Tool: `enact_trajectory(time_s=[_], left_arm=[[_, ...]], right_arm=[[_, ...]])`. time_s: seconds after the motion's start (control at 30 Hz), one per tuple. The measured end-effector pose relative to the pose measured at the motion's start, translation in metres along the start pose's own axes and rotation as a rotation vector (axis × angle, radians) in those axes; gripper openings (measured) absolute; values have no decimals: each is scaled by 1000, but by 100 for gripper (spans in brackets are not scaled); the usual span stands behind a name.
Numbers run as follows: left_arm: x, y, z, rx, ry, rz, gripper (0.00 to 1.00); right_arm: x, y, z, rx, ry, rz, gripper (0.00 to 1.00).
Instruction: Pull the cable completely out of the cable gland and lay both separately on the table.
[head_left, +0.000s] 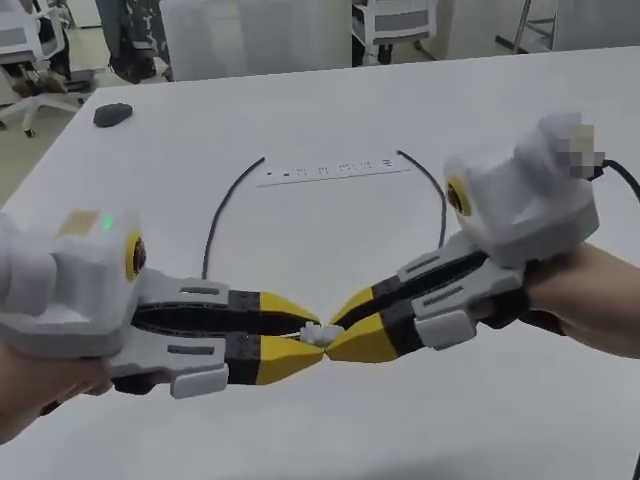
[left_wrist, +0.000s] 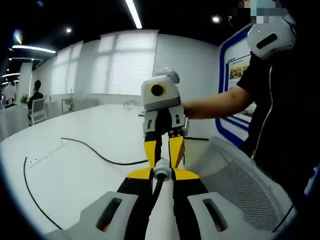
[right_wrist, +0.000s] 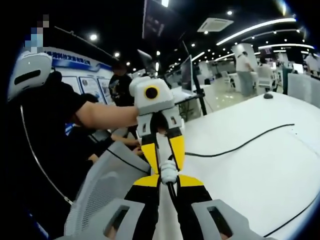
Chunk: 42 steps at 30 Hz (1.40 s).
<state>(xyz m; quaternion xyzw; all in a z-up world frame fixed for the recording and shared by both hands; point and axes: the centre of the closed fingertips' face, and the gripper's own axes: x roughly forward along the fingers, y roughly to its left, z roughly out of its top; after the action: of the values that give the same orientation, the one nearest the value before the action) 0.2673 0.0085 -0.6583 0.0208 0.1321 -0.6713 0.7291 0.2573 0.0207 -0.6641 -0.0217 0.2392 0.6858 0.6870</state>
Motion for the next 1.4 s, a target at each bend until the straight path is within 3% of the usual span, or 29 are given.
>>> enact_trajectory(time_s=[0.07,0.1,0.13,0.3,0.37,0.53,0.6,0.67,0.77,0.93,0.97,1.0,1.1,1.13,1.17,1.23,1.27,1.33,1.4], left_arm=[[-1,0,1,-131,0,4,14],[-1,1,2,-125,-6,3,14],[-1,1,3,-82,-11,4,14],[-2,2,4,-129,-12,-5,14],[-2,2,5,-219,-20,-15,14],[0,4,0,-271,-7,-25,14],[0,3,-3,-349,9,-37,14],[0,4,-4,-359,6,-40,14],[1,2,-4,-380,7,-47,14],[0,2,-3,-354,-7,-40,14],[0,3,-2,-335,-11,-34,14],[0,6,-1,-266,-24,-20,14],[-3,4,1,-99,-30,-3,14],[-4,3,0,-105,-25,-6,14],[-5,0,1,-111,-25,-10,14],[-7,0,4,-41,-34,-4,14],[-8,-1,5,-23,-33,-5,14],[-8,-2,8,32,-32,-2,14],[-8,-2,10,43,-35,4,14]], right_arm=[[0,3,2,-23,-2,-7,7],[-1,3,3,-31,-5,-15,7],[-1,3,4,-41,-7,-25,7],[-3,3,6,-131,2,-82,6],[-3,2,6,-205,14,-118,6],[0,1,1,-412,111,-208,6],[0,0,-1,-480,139,-228,7],[1,0,-1,-512,155,-233,7],[0,-1,-2,-504,158,-230,7],[-1,-6,0,-491,143,-228,7],[-1,-7,0,-476,142,-230,8],[-2,-8,1,-395,125,-236,8],[-5,-8,8,-140,31,-157,16],[-7,-10,13,-93,-18,-143,19],[-10,-5,13,3,-47,-79,18],[-14,-8,21,71,-141,-50,16],[-14,-5,19,126,-145,-16,15],[-13,-7,20,140,-178,-9,15],[-10,-6,16,170,-162,13,13]])
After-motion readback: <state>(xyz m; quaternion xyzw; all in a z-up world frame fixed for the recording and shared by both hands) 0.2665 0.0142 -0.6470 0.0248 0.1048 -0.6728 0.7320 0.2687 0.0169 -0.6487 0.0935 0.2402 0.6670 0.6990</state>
